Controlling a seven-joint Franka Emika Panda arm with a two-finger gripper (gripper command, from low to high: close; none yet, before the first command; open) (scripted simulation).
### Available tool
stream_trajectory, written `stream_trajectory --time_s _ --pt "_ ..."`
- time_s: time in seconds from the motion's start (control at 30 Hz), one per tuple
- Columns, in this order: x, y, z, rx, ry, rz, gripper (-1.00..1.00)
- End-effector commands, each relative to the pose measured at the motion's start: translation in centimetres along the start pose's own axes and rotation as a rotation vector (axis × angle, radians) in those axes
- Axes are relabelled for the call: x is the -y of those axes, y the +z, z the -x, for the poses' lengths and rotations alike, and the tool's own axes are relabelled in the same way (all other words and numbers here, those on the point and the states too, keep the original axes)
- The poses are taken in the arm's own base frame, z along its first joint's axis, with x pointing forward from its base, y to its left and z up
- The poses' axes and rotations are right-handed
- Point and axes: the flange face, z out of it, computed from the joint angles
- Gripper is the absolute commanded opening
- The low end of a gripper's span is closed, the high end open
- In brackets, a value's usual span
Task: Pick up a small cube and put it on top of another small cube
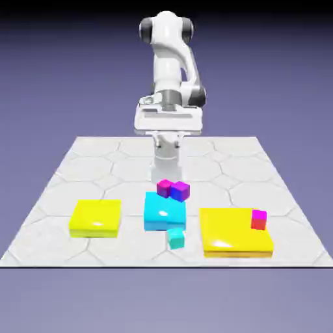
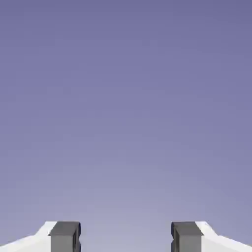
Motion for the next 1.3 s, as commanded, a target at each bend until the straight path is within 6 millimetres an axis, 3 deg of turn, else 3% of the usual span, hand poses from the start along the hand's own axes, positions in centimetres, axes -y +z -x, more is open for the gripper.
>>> stream_trajectory --time_s 0.0,0.27,0.57,0.63,0.7,0.87,0.9,0.93,0.97,1.13,1.2,1.27 --pt "-0.1 1.2 0.3 0.032 -0.007 0.025 0.0" --pt "-1.7 10.6 3.7 0.288 -0.072 0.222 0.0" --pt "-5.6 20.2 9.9 0.572 -0.153 0.447 0.0" --pt "-6.8 22.1 11.5 0.635 -0.171 0.497 0.0" --pt "-6.8 22.2 11.6 0.636 -0.172 0.498 0.0" --pt "-9.8 26.6 14.8 0.636 -0.172 0.498 0.0" --pt "-10.2 27.1 15.2 0.636 -0.172 0.498 0.0" --pt "-10.2 27.1 15.2 0.636 -0.172 0.498 -1.0" --pt "-10.2 27.1 15.2 0.636 -0.172 0.498 -1.0" --pt "-7.2 22.7 11.9 0.636 -0.172 0.498 -1.0" --pt "-6.8 22.2 11.6 0.636 -0.172 0.498 -1.0" --pt "-2.1 21.8 13.5 0.664 -0.267 0.466 -1.0"
